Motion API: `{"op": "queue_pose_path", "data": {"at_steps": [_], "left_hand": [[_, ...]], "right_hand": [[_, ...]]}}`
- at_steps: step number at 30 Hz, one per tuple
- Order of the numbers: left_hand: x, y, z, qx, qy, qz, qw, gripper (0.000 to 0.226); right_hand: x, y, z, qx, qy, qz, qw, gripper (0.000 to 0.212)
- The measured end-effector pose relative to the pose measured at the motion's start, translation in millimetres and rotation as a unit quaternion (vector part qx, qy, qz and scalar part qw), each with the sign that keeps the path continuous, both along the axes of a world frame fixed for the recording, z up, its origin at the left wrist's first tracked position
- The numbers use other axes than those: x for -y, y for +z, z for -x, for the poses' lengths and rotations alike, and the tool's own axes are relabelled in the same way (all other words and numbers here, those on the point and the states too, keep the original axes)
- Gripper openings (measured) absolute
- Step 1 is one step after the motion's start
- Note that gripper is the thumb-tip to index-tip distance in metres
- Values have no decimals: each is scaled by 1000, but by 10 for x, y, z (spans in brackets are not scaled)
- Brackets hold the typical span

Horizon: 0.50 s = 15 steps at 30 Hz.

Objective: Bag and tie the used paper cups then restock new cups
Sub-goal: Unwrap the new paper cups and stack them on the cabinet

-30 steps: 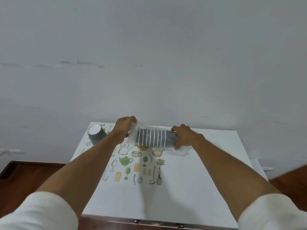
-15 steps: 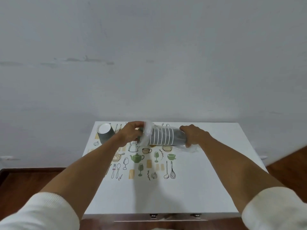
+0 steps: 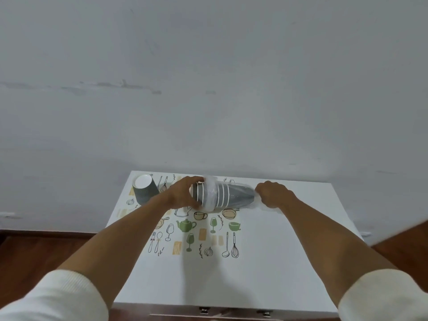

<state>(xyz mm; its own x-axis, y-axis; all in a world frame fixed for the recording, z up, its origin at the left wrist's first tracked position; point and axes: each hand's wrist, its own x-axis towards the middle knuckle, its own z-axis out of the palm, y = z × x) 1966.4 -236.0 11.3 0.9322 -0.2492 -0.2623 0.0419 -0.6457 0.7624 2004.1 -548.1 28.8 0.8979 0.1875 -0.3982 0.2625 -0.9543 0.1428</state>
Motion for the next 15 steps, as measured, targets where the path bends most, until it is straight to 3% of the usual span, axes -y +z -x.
{"op": "queue_pose_path", "data": {"at_steps": [5,8,11,15], "left_hand": [[33,14,10,17,13,-70,997,88],[38,26,3,27,11,-80,996,84],[31,-7,8,16,16,-86,996,86],[76,-35,9,4,29,-99,995,93]], "right_hand": [[62,67,-46,-36,56,83,994,70],[15,190,-157,-63,26,110,992,109],[-238,396,-298,-124,7,46,991,148],[-641,290,-193,-102,86,-109,985,149]]}}
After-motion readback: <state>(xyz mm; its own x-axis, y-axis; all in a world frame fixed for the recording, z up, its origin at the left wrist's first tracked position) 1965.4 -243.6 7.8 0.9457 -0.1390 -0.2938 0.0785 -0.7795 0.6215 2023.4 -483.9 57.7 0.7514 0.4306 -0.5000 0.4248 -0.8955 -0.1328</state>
